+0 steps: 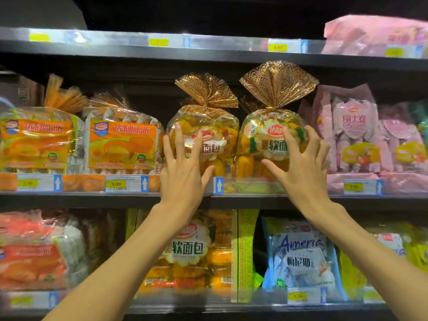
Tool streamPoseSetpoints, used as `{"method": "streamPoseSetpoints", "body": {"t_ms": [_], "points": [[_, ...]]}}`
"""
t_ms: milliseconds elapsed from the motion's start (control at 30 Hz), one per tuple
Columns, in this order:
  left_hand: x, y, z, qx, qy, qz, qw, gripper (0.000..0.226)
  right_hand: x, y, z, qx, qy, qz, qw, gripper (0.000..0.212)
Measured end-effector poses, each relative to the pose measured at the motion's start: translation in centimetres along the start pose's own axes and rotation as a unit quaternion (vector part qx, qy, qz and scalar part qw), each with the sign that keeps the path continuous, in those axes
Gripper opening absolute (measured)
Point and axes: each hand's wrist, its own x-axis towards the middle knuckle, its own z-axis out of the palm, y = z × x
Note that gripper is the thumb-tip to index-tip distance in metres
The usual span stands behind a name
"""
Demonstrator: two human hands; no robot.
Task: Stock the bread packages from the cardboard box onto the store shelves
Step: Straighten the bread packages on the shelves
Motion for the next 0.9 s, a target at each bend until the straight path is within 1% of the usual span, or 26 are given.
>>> {"method": "streamPoseSetpoints", "body": {"t_ms": [133,233,300,367,467,733,900], "points": [[-0.7,-0.2,-0.5,0.004,0.008,0.009,1.000,0.084,-0.6,0.2,0.0,-0.002,0.010,-0.019,1.000,0.091],[-1.3,0.3,-0.7,0.034,0.025,0.052,0.998,0.080,-1.0,0.0,0.1,-0.026,0.017,-0.073,0.997,0.089],[-1.6,1.0,-0.3,0.049,0.008,0.081,0.996,0.074,-1.1,-0.1,0.4,-0.044,0.004,-0.084,0.995,0.086],[-1.8,1.4,0.2,0.049,-0.022,0.077,0.996,0.069,-1.1,0.0,0.7,-0.052,-0.010,-0.084,0.995,0.086],[-1.9,1.2,0.5,0.050,-0.051,0.068,0.995,0.068,-1.3,0.1,1.0,-0.055,-0.020,-0.083,0.995,0.089],[-3.4,1.8,-2.0,0.060,-0.059,0.075,0.994,0.074,-2.0,0.5,-0.4,-0.044,-0.023,-0.108,0.993,0.095],[-5.1,2.7,-4.0,0.077,-0.072,0.087,0.991,0.073,-2.6,0.3,-1.8,-0.027,-0.037,-0.132,0.990,0.090]]}}
